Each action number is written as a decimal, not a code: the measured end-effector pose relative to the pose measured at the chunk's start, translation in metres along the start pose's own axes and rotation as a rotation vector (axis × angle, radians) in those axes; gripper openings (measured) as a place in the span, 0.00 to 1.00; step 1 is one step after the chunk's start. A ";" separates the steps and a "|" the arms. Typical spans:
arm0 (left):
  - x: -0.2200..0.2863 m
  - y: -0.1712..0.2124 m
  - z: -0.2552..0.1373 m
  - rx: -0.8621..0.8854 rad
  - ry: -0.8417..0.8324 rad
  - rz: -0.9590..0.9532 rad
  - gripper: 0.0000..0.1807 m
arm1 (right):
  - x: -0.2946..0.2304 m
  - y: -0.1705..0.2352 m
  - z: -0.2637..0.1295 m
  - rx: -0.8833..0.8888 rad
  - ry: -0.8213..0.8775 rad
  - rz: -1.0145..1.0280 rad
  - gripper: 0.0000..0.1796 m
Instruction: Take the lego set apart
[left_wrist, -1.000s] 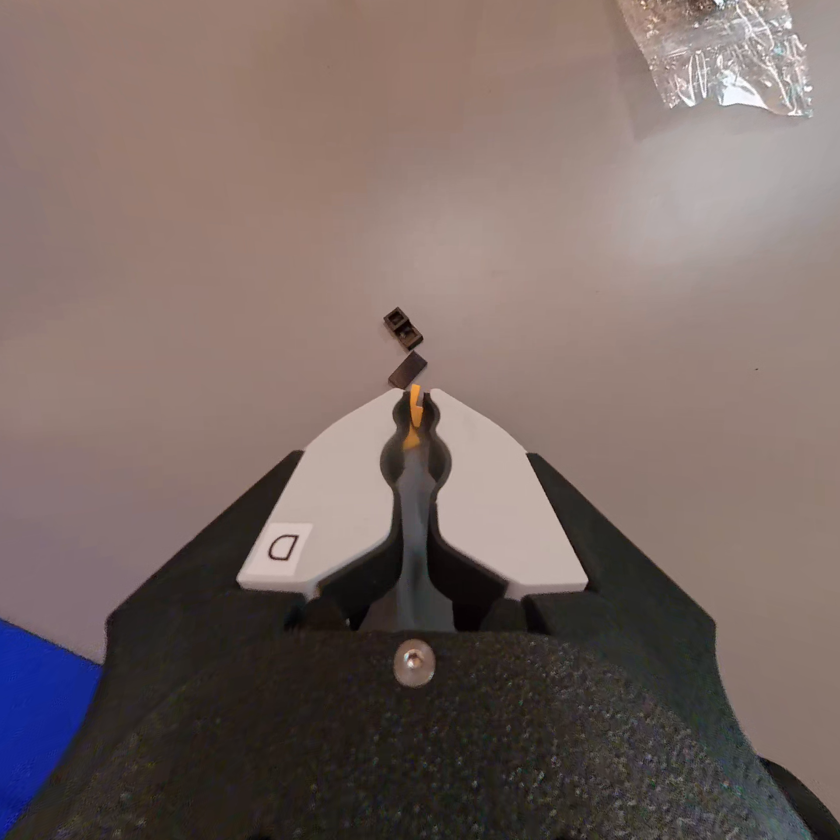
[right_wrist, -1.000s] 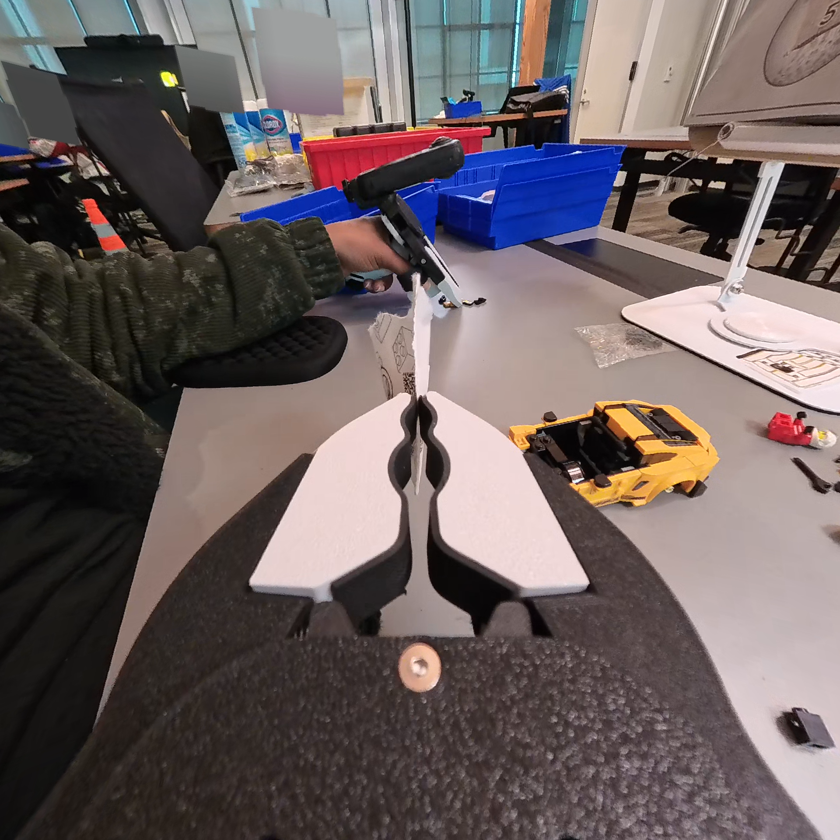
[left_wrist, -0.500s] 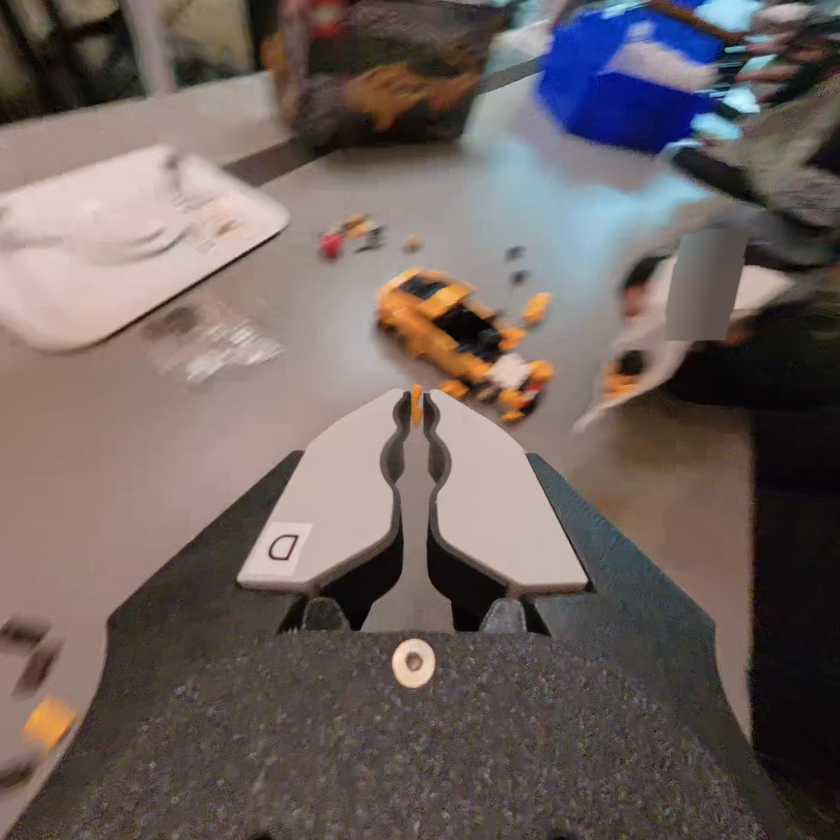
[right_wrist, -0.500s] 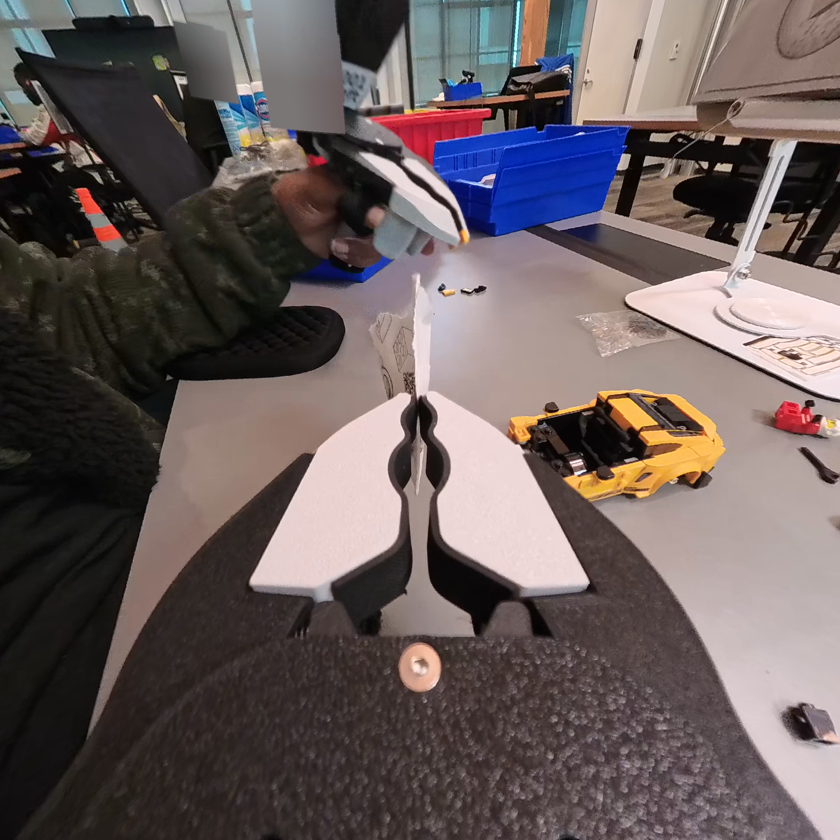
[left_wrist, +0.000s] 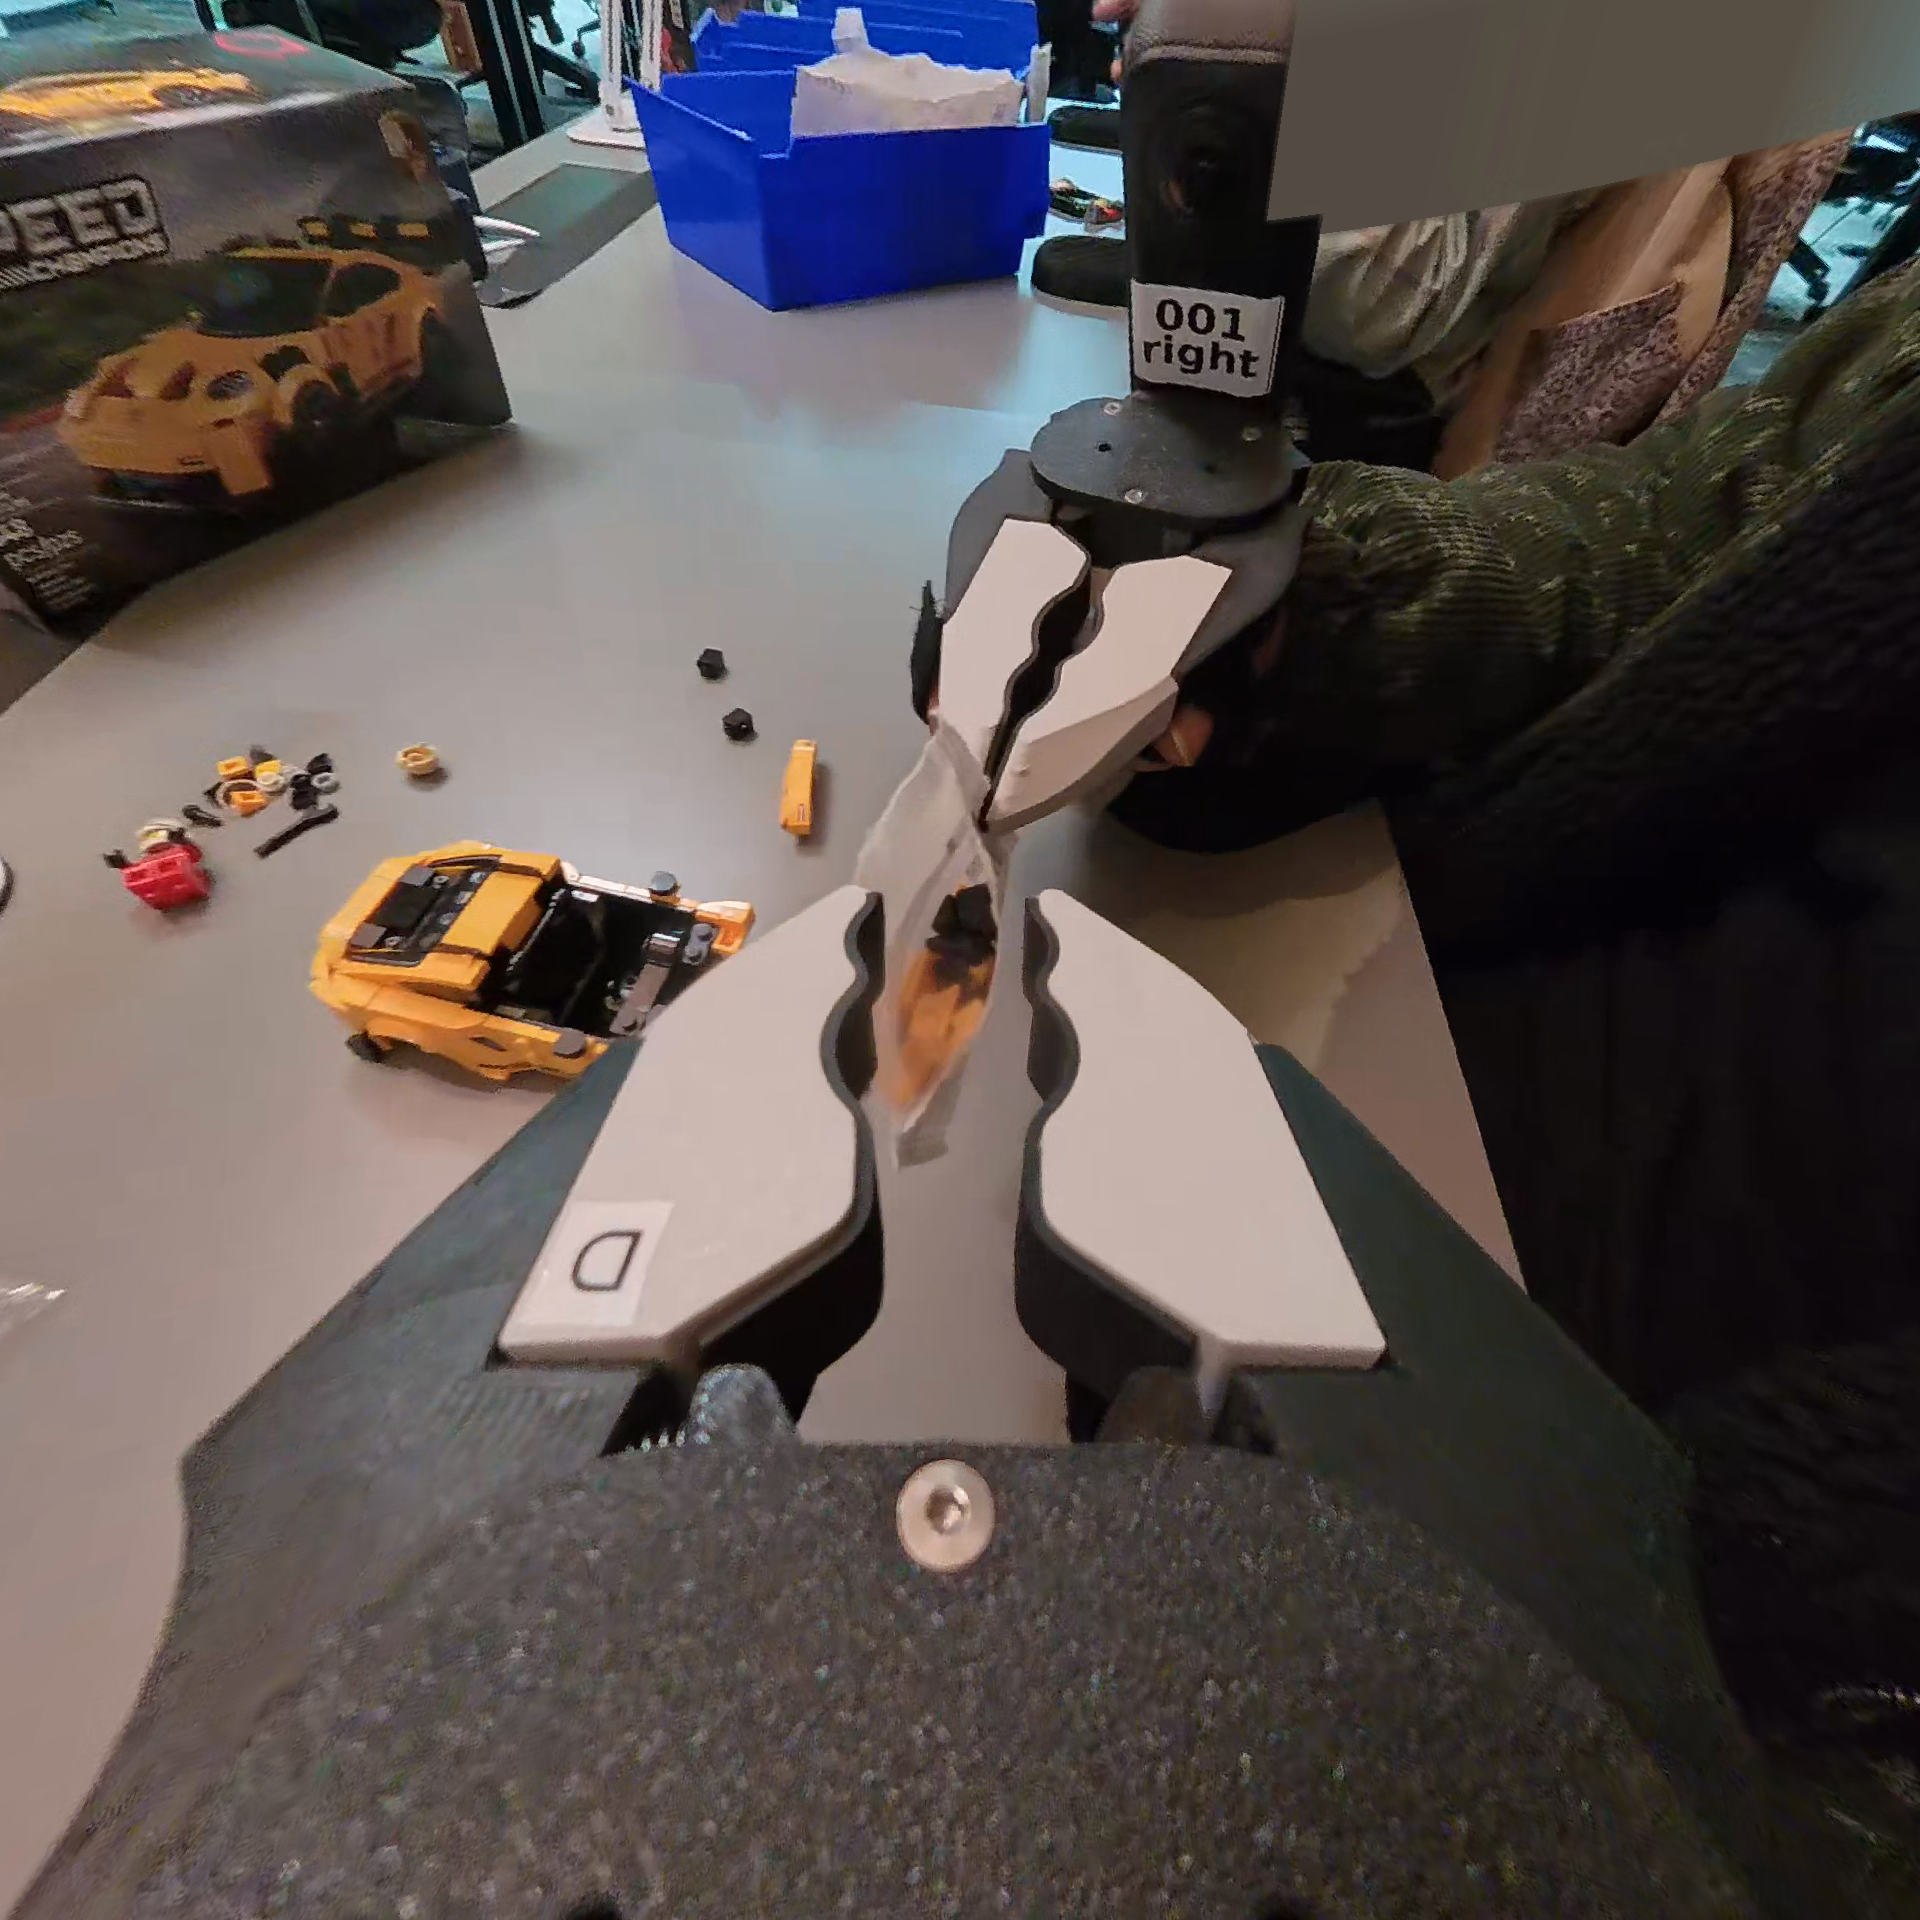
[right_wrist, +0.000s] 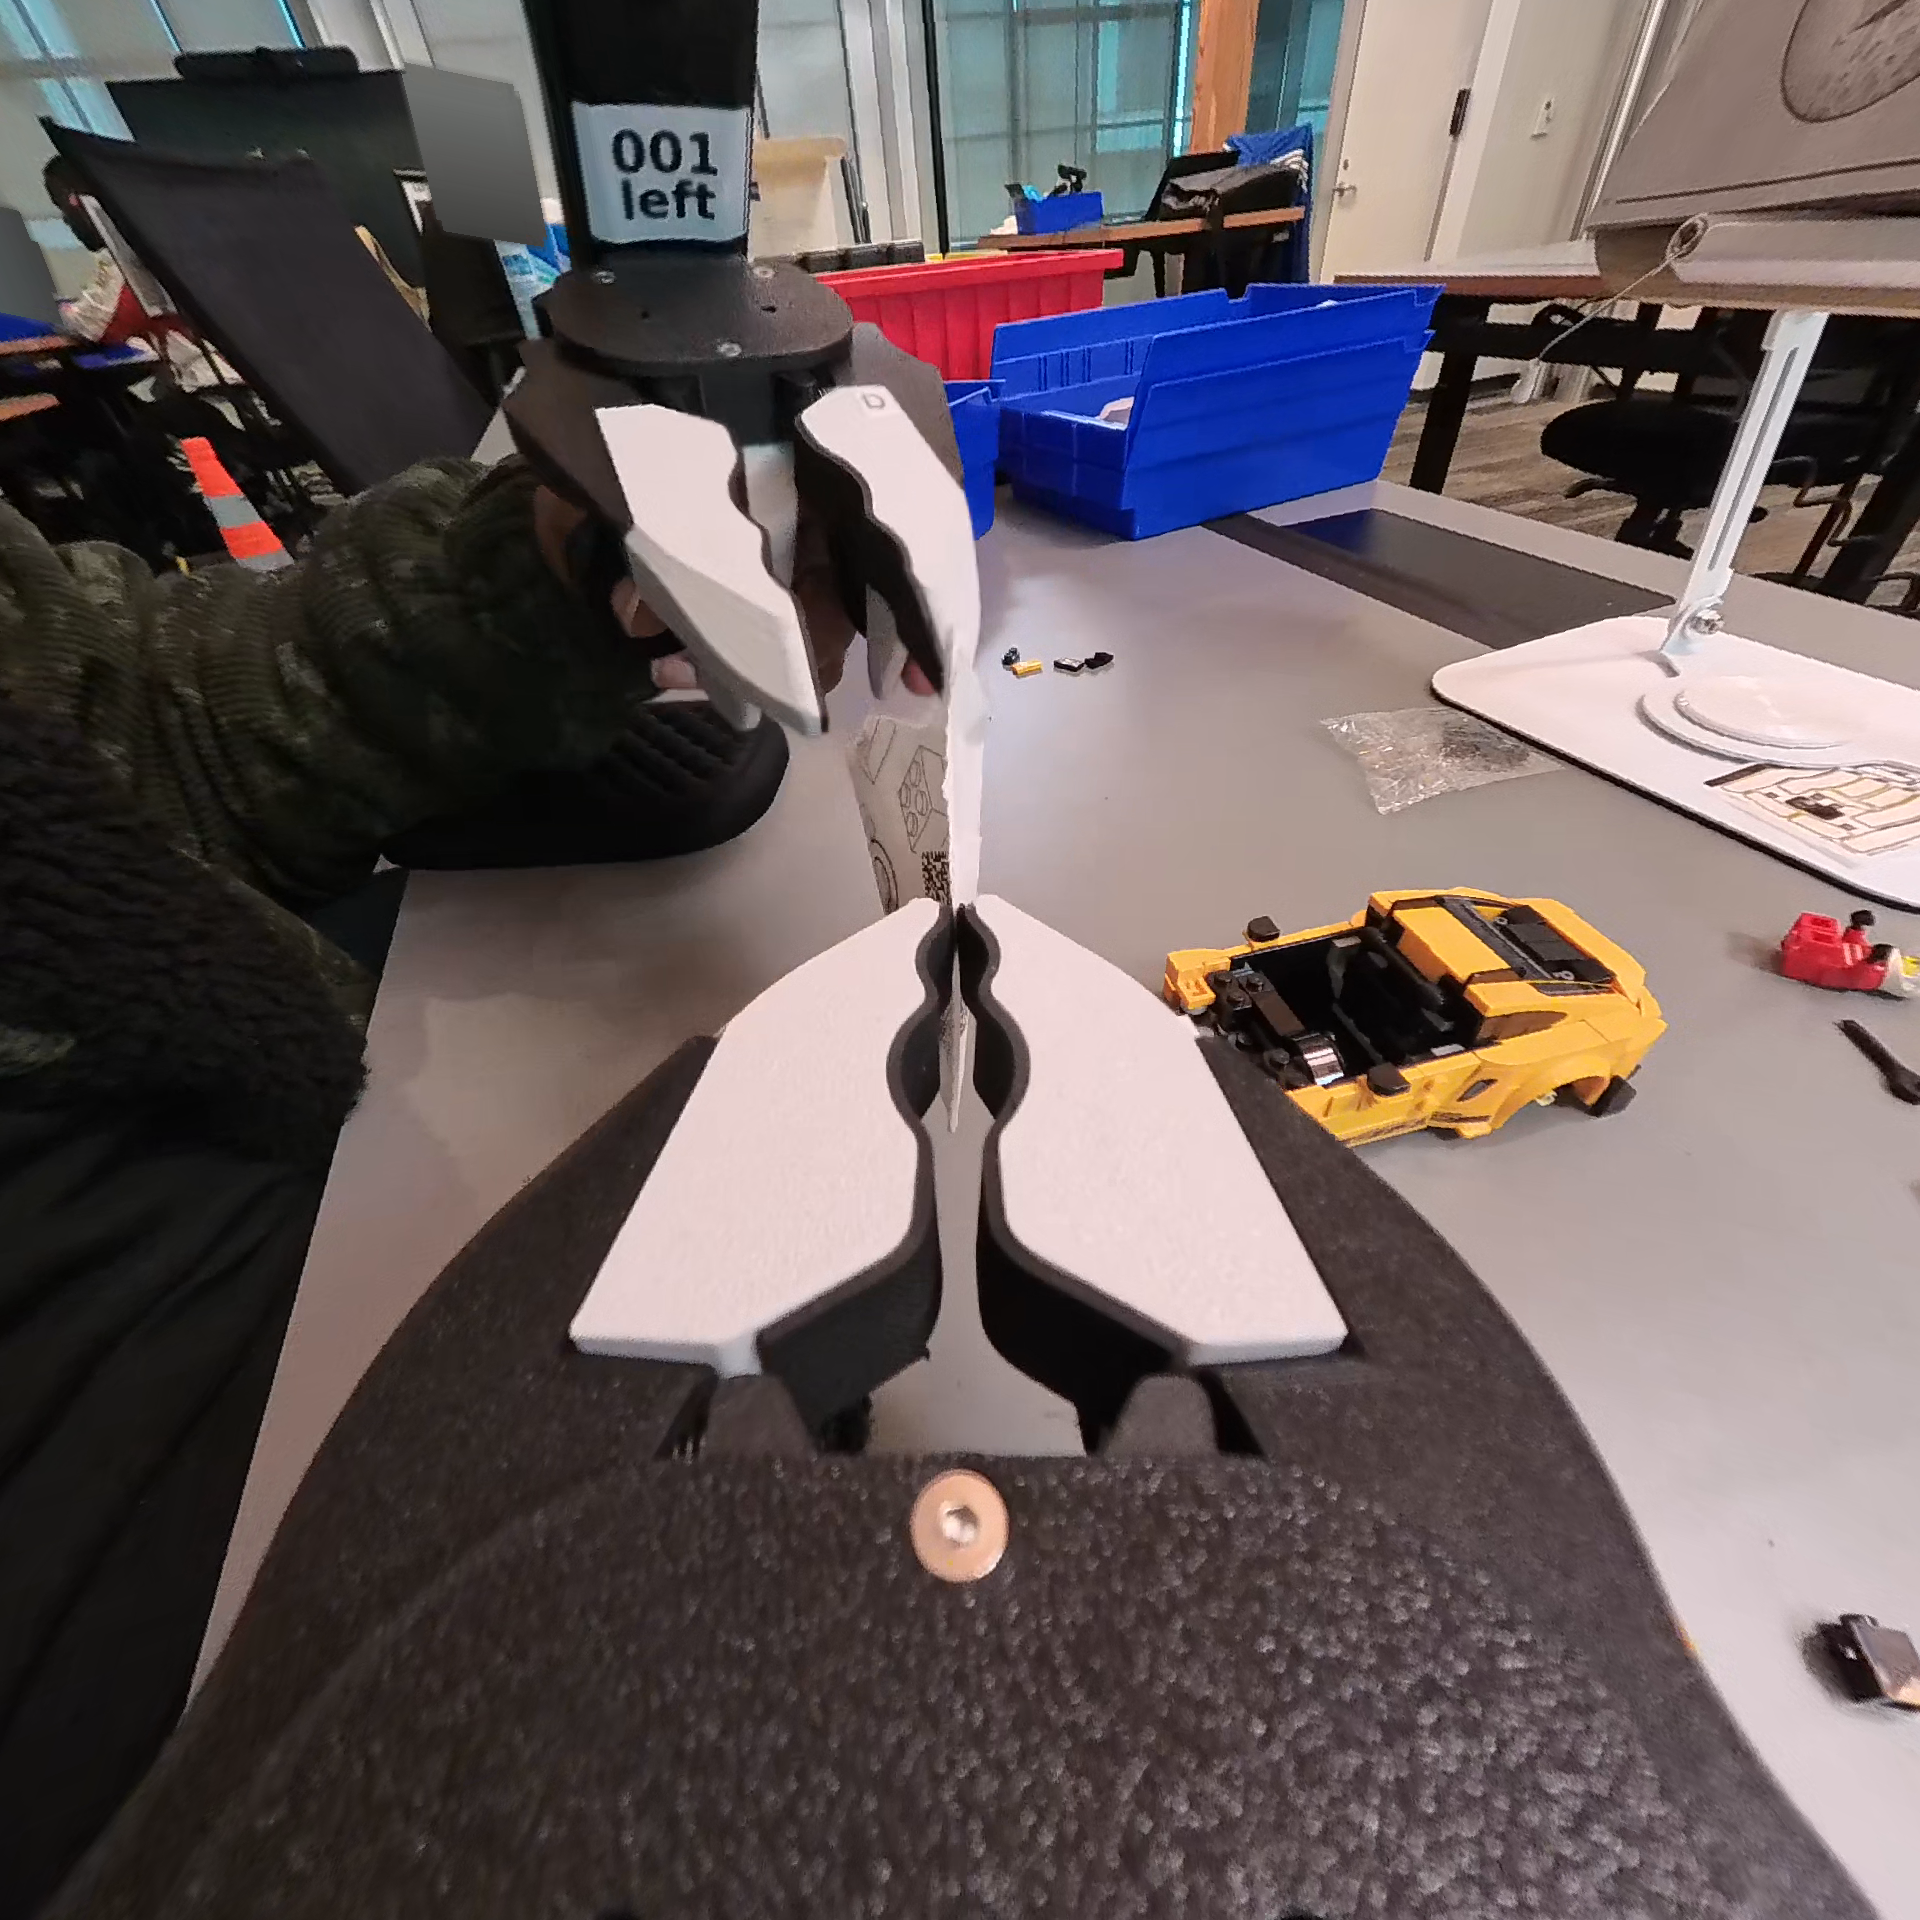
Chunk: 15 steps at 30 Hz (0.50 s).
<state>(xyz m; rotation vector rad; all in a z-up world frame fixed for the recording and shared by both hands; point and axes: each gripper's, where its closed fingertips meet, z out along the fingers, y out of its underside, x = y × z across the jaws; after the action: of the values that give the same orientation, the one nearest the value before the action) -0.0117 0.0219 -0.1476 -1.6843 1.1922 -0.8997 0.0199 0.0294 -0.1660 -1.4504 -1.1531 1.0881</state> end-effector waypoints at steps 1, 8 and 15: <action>-0.003 -0.002 -0.004 0.011 -0.013 0.000 0.14 | 0.000 -0.001 0.000 0.004 -0.001 0.000 0.00; -0.065 -0.001 -0.063 0.044 -0.320 -0.054 0.12 | 0.000 -0.007 -0.003 0.042 0.000 -0.004 0.00; -0.157 0.100 -0.184 -0.262 -0.965 -0.419 0.18 | -0.001 -0.018 -0.009 0.108 0.004 -0.016 0.00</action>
<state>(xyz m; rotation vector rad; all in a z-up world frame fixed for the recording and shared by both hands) -0.2548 0.1112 -0.1844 -2.2262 0.3042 -0.0628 0.0257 0.0292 -0.1464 -1.3574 -1.0846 1.1189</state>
